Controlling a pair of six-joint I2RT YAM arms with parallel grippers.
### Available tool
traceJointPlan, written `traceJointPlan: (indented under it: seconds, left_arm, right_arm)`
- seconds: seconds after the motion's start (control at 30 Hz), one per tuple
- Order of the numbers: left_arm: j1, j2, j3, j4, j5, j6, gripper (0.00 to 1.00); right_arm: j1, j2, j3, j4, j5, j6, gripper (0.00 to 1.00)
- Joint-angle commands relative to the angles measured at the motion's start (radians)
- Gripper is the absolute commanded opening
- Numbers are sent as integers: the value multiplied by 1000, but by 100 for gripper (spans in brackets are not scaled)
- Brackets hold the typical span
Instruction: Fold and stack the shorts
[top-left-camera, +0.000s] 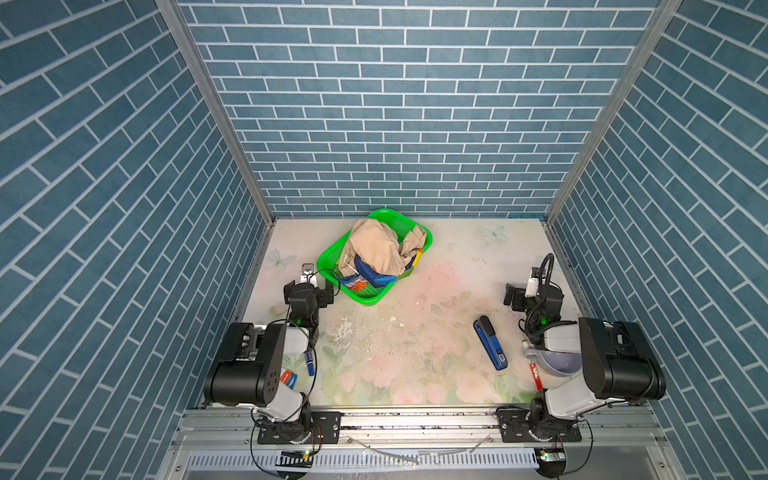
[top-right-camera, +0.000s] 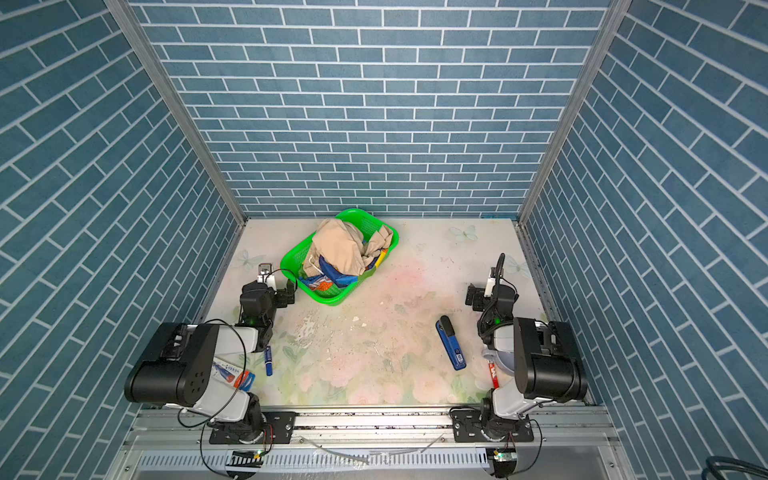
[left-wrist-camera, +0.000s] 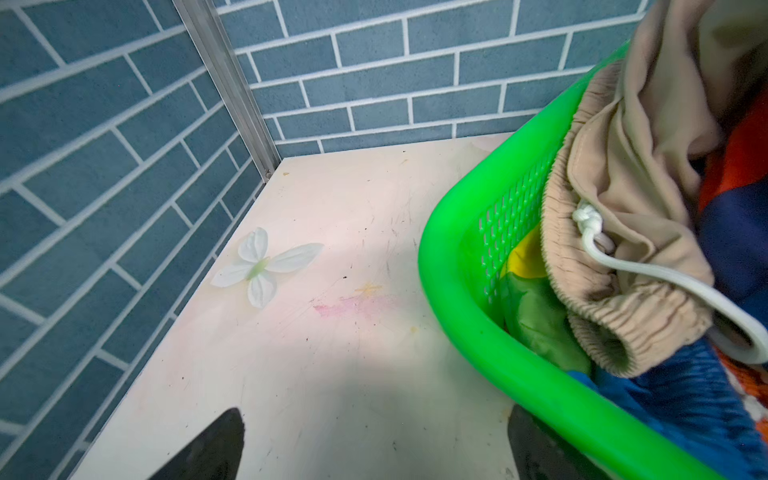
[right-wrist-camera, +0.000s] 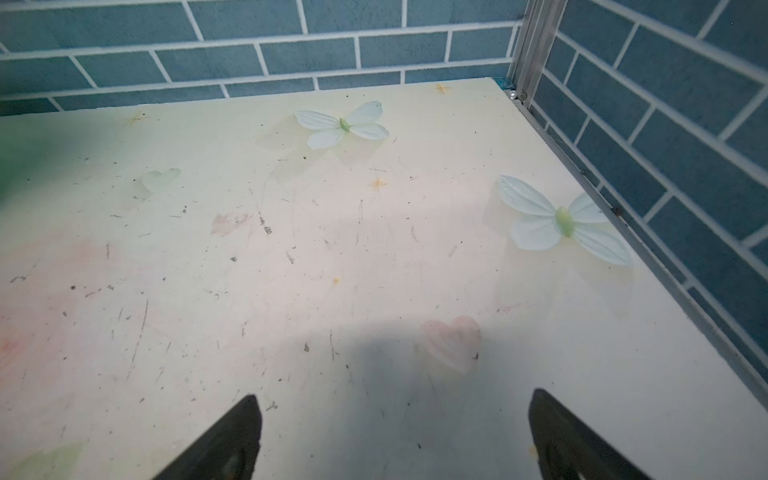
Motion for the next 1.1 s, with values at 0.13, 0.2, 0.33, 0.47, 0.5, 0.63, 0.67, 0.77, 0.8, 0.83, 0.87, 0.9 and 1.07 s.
traceJointPlan:
  seconds: [0.13,0.2,0.33,0.47,0.5,0.63,0.67,0.77,0.8,0.83,0.87,0.9,1.07]
  left_arm:
    - [-5,5,6,8,11,2,99]
    - [-5,5,5,8,9,2,99]
    - [-5,5,5,8,11,2,100]
    - [-6,6,6,8,10,2,100]
    - [-5,6,6,8,12,2,100]
    - [-5,6,6,8,12,2,100]
    - [-5,6,5,8,11,2,100]
    - [-5,6,7,8,11,2,99]
    - [-5,6,6,8,12,2,100]
    - [-5,6,5,8,12,2,100]
    - [-5,6,5,8,11,2,99]
    - [-5,6,5,6,11,2,100]
    - [-12,-116,0,-77,-66,-15,100]
  right_arm:
    - [-2,1,28,18,-7,-18,99]
    - [-3,1,28,18,-6,-19,99]
    - [-3,1,31,14,-2,-15,99]
    - [-3,3,33,12,-2,-15,99]
    - [-3,2,33,12,-3,-15,99]
    - [-3,3,32,11,-3,-14,99]
    - [-3,3,33,11,-3,-15,99]
    - [-2,4,33,11,-2,-15,99]
    - [-2,3,34,12,-3,-15,99]
    - [-3,4,34,10,-2,-15,99]
    - [-4,3,34,10,-3,-15,99]
    - [-4,3,34,10,-4,-15,99]
    - [-4,-132,49,-129,107,22,99]
